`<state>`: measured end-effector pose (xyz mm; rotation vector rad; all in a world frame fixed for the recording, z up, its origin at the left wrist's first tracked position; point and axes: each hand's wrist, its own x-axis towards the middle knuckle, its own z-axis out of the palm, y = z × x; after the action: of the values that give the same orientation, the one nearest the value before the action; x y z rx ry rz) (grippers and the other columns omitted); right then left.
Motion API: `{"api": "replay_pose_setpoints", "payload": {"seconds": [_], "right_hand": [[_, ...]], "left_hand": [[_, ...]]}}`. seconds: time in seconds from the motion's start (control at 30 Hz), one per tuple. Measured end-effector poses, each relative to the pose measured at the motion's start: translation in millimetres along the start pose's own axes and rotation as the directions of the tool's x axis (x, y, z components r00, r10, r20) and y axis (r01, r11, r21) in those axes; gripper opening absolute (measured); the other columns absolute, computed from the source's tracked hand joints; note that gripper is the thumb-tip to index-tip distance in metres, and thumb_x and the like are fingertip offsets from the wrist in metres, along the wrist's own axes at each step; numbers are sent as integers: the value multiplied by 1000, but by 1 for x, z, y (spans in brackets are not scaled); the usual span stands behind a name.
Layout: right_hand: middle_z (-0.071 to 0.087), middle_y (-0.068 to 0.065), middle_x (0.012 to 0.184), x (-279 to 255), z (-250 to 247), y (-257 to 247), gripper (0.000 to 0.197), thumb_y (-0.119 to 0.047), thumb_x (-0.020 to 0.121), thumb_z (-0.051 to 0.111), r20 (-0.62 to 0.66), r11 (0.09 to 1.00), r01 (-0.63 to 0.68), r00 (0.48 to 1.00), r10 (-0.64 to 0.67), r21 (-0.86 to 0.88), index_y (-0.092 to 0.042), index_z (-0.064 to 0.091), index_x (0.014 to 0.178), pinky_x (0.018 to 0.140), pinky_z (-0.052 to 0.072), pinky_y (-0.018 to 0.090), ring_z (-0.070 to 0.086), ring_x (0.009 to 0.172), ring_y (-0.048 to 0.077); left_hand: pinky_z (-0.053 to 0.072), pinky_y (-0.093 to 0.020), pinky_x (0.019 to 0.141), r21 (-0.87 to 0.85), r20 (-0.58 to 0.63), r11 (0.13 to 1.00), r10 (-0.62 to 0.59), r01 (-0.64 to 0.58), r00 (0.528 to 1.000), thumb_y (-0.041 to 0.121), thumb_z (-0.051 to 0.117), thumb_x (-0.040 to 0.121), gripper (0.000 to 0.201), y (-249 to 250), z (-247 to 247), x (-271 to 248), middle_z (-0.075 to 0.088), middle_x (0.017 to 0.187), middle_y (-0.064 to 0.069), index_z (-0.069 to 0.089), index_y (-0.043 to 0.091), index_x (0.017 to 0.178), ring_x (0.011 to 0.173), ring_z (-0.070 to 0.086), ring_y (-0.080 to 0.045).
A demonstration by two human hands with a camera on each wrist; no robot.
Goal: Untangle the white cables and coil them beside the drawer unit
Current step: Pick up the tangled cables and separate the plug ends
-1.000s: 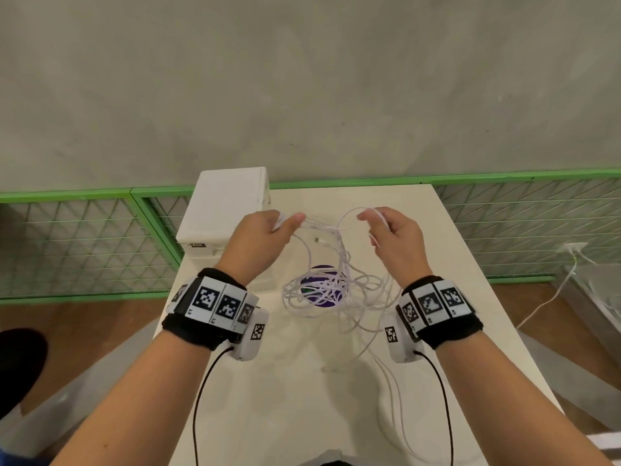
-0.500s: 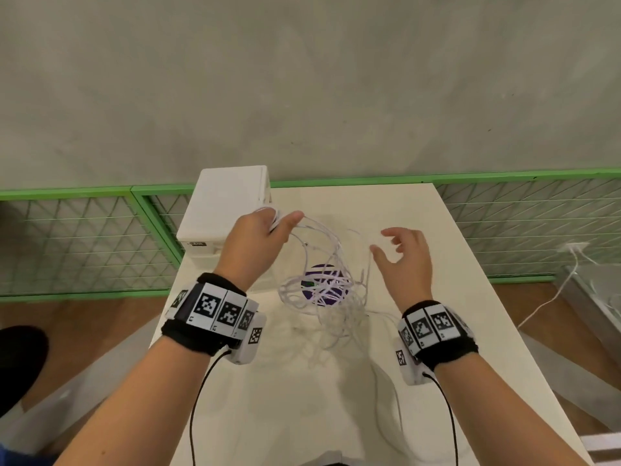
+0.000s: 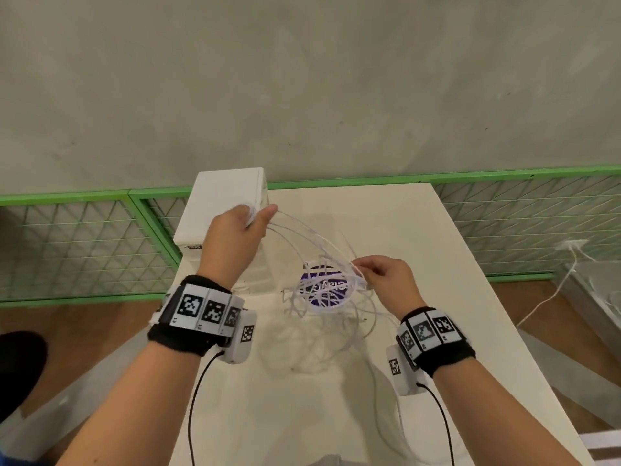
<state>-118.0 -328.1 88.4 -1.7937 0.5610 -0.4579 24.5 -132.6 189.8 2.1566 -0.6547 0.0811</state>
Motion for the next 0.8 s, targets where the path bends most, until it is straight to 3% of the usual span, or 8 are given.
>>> {"api": "replay_pose_setpoints", "payload": {"seconds": [0.1,0.13,0.23,0.3,0.43,0.53,0.63,0.8], "right_hand": [[67,-3,68,7,-14,11,24,-9,85,64,-113,995,-33,993,23,-95,-30,66,73,64,47,20,59,55,6],[66,-2,69,10,-19,16,22,-11,86,63,-153,987,-59,988,36,-149,-29,65,75,63,47,22,60,53,8],[64,3,72,15,-31,29,14,-14,89,57,-264,958,-149,961,82,-244,-23,63,81,66,50,32,60,62,23],[64,3,75,15,-34,31,12,-14,91,54,-265,945,-160,961,82,-287,-21,61,85,67,47,30,59,71,27],[64,-1,79,12,-24,14,14,-7,90,56,-94,991,-11,996,-2,-135,-18,64,88,69,43,11,57,79,16],[67,0,74,6,-17,-6,24,-3,92,51,102,996,-27,995,19,80,-19,68,86,75,48,26,60,74,15],[70,4,71,0,-9,-22,32,5,91,43,274,954,-140,960,64,266,-10,71,90,64,51,26,61,62,16],[67,-4,72,-4,9,-23,20,-8,91,56,381,991,-131,916,127,-16,-21,68,98,50,47,17,56,47,4]], "left_hand": [[30,-29,47,-8,-49,999,-39,39,998,44,53,92,57,-3,-9,5,44,50,1,54,-11,74,47,39,-16],[29,-29,47,-7,-55,999,-40,40,998,43,53,93,57,-4,-9,6,44,50,1,54,-11,73,47,39,-15],[38,-37,54,4,-38,1000,-20,20,999,48,53,91,62,-6,-6,7,54,60,-22,54,-12,74,53,45,-28],[38,-36,55,-3,-10,1000,-22,22,1000,49,52,91,60,-4,0,4,58,63,-21,53,-7,71,54,46,-27],[33,-29,54,-33,58,999,28,-27,998,43,52,92,47,9,9,-2,52,58,6,41,15,57,53,44,-11],[33,-23,53,-56,64,997,51,-47,997,42,52,93,46,12,12,-3,52,58,8,41,12,59,53,44,-9],[33,-13,50,-93,58,994,55,-49,997,40,54,92,48,13,15,-5,52,57,7,49,1,66,53,46,-9],[33,-12,51,-97,73,993,69,-62,995,39,57,91,49,13,20,-10,55,57,7,32,16,56,54,51,-11]]}}
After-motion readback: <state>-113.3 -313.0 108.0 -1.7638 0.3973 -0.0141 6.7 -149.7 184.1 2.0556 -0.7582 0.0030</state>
